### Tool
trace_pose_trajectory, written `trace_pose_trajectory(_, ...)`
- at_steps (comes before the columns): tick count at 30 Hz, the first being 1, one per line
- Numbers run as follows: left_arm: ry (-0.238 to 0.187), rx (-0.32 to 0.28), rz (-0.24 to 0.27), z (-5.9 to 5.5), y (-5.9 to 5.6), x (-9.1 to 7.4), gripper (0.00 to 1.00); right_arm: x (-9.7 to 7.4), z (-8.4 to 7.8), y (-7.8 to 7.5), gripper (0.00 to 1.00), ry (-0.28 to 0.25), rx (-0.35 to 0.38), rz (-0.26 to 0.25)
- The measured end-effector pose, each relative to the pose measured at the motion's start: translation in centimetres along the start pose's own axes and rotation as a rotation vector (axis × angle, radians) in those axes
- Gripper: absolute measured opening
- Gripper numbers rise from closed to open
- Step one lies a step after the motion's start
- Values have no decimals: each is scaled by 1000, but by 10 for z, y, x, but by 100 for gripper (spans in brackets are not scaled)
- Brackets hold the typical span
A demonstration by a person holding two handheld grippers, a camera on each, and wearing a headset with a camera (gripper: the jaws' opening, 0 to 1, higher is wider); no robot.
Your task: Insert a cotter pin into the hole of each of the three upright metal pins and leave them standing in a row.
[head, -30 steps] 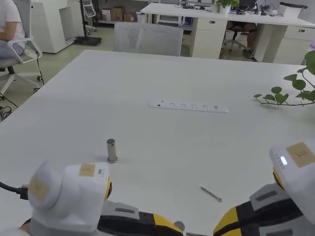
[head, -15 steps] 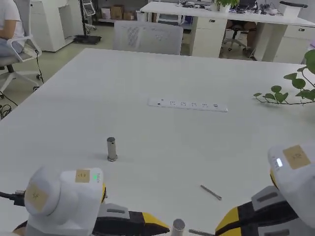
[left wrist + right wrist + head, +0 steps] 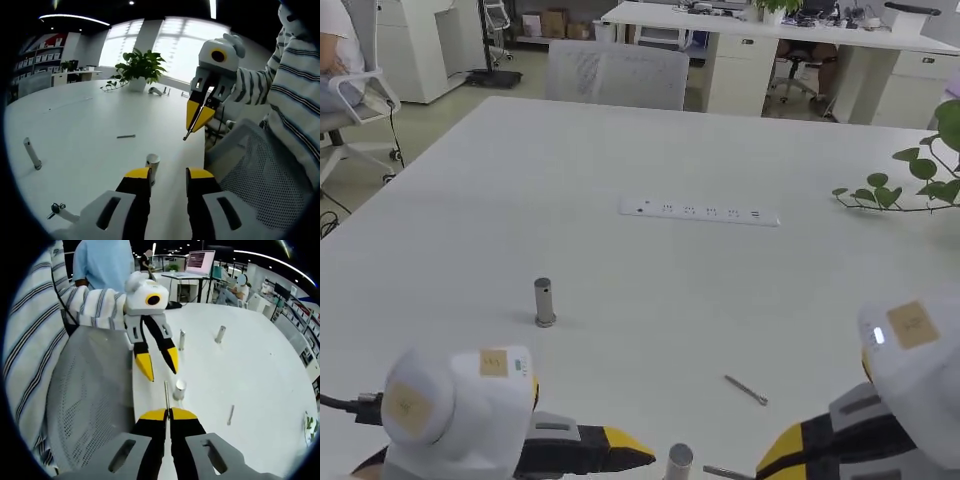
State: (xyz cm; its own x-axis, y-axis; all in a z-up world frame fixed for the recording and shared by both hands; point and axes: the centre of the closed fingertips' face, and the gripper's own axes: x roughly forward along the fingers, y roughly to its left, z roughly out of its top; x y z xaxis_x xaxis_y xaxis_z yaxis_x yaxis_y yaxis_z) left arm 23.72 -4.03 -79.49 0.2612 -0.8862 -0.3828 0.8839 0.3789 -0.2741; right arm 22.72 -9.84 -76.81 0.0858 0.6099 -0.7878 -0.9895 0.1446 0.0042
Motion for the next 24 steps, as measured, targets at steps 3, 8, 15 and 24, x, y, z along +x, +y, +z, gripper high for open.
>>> trace_pose_trajectory(3,1,3,15,-2,3,2,27,2,-2,-1,3,6,9,-12)
trace_pose_trajectory(8,-2,10,26,-4,6,4,27,4,-5,-2,3,11,30,-30)
trace_pose_trajectory(15,9,24,42,-9,10,7,29,7,-11,-4,3,15,58,-55)
trace_pose_trajectory(24,37,57,62,-17,16,15,28,15,-18,-8,3,17,102,-100)
